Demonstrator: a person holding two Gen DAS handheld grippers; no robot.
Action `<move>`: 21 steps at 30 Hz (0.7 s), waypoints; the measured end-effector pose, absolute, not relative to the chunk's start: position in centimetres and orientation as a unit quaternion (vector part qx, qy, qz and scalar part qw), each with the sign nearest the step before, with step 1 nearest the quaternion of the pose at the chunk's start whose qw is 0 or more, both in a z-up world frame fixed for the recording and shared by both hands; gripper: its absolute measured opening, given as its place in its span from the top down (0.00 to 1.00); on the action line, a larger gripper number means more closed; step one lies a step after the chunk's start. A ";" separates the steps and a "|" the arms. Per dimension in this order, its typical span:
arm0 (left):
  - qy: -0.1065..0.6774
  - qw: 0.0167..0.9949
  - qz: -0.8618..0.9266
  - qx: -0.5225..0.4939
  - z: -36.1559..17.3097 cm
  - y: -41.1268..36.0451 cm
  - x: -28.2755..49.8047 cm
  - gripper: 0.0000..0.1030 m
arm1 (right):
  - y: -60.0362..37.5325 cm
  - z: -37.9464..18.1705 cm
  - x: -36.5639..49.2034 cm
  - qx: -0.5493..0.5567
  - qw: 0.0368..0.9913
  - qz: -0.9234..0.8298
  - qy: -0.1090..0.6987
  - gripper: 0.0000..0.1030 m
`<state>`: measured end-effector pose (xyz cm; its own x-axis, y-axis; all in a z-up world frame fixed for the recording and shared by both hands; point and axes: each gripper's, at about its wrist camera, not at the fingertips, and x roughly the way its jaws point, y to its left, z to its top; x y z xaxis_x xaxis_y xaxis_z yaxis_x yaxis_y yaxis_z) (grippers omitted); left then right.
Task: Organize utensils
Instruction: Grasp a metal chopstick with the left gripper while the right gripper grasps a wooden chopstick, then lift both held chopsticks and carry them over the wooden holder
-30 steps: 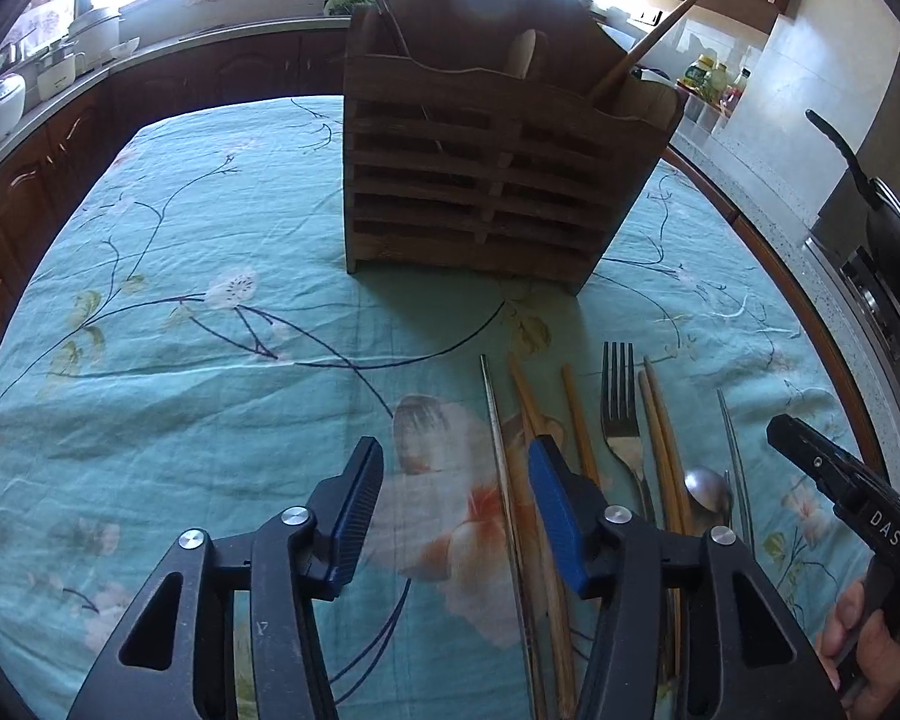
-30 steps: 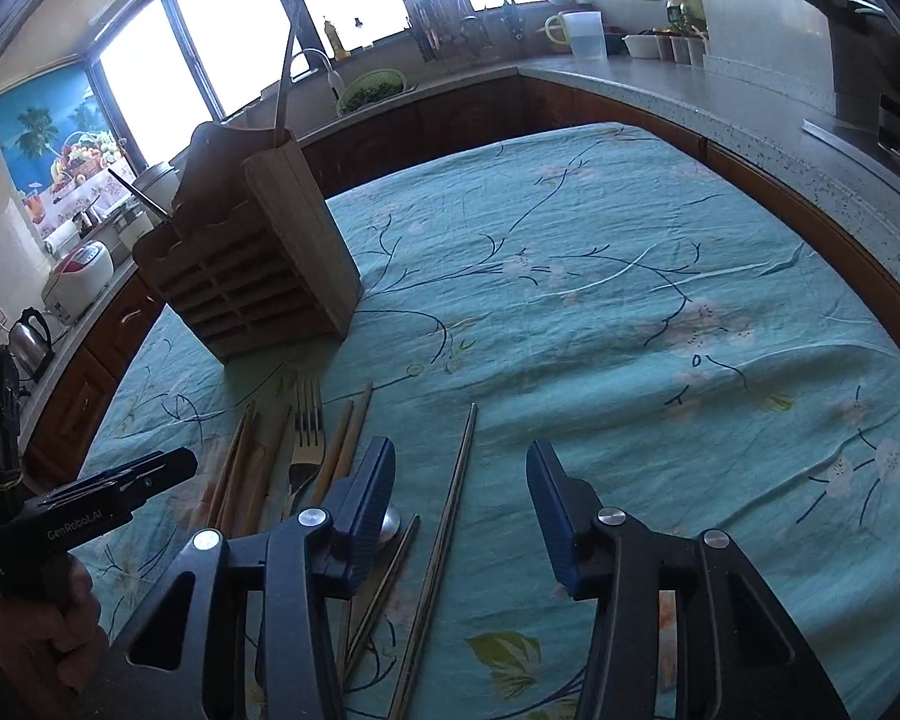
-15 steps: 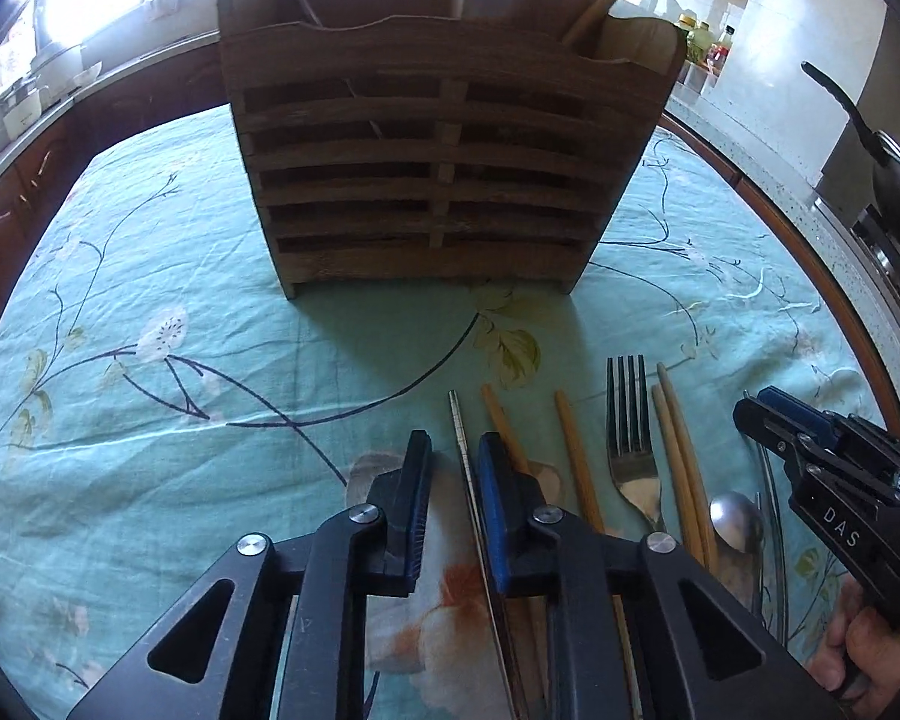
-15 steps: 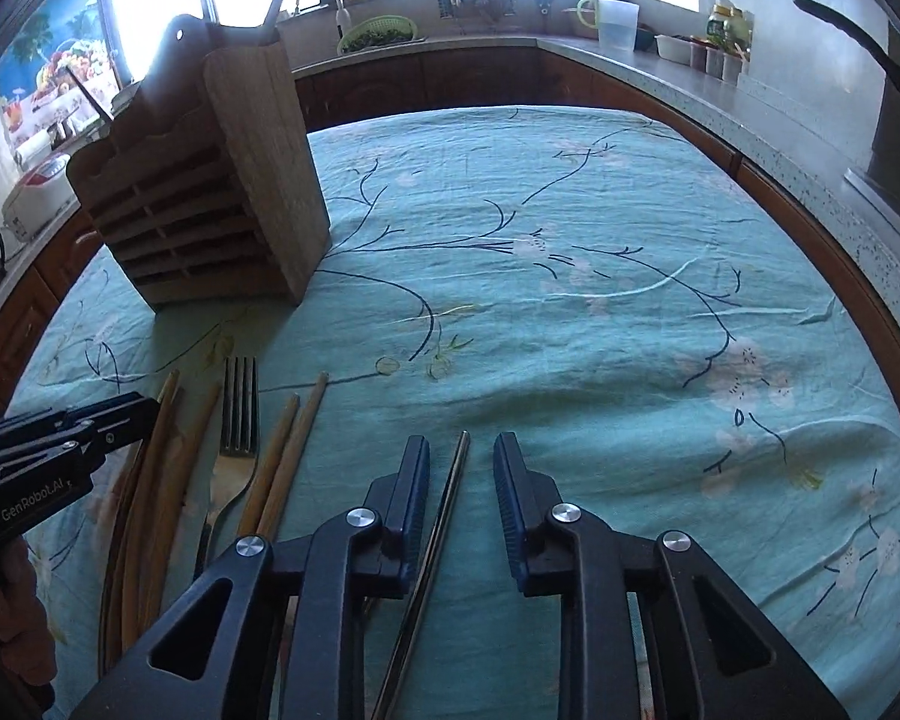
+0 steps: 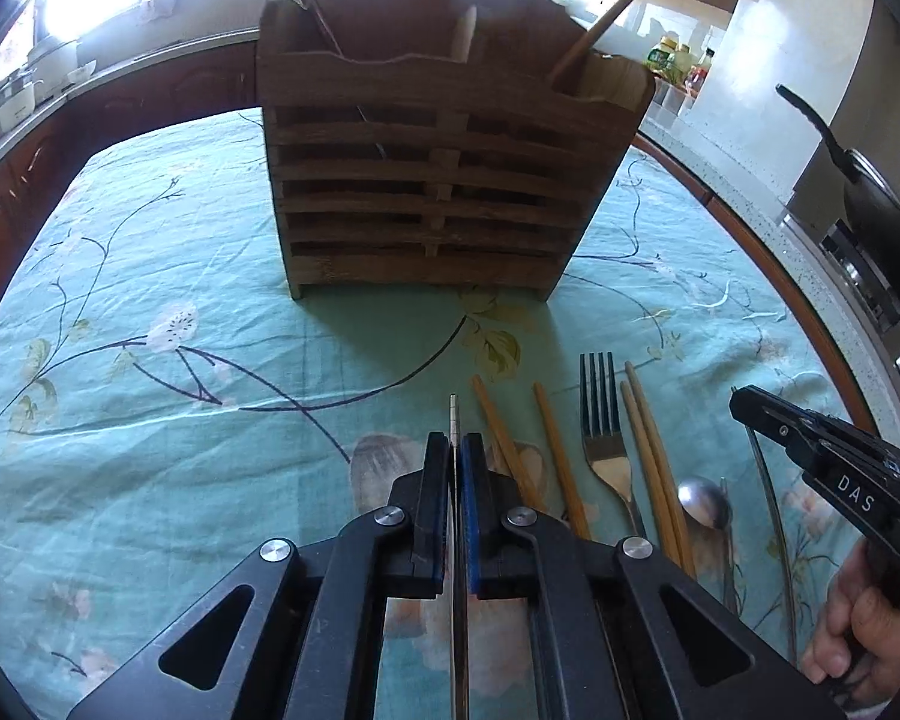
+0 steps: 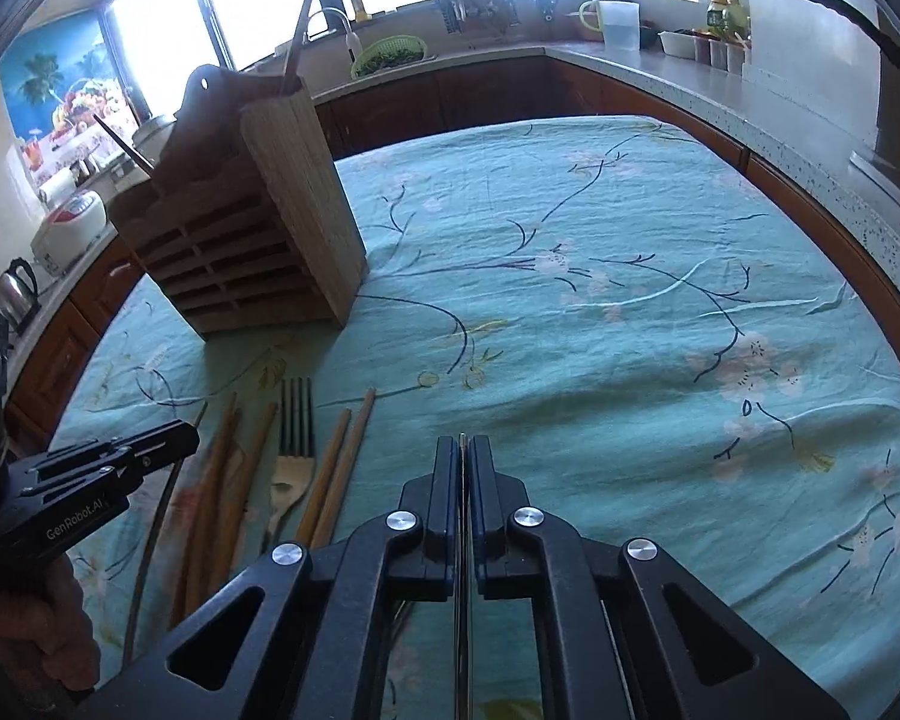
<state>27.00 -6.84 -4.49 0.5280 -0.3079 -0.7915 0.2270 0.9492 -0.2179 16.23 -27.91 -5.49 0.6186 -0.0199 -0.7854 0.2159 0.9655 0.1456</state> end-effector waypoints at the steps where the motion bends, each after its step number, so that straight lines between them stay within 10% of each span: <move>1: 0.457 0.874 -0.157 -0.052 -3.9 -6.3 26.5 0.98 | -27.8 -4.8 15.9 0.114 0.896 -0.063 0.424 0.96; 21: 0.320 0.914 -0.211 -0.132 7.6 3.6 13.4 0.98 | -26.4 10.0 9.0 0.126 0.959 -0.020 0.254 0.96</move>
<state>13.43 3.62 7.62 0.7064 -0.4696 -0.5296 0.3005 0.8764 -0.3763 9.04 -26.41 10.02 0.8699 0.0253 -0.4926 0.1033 0.9672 0.2321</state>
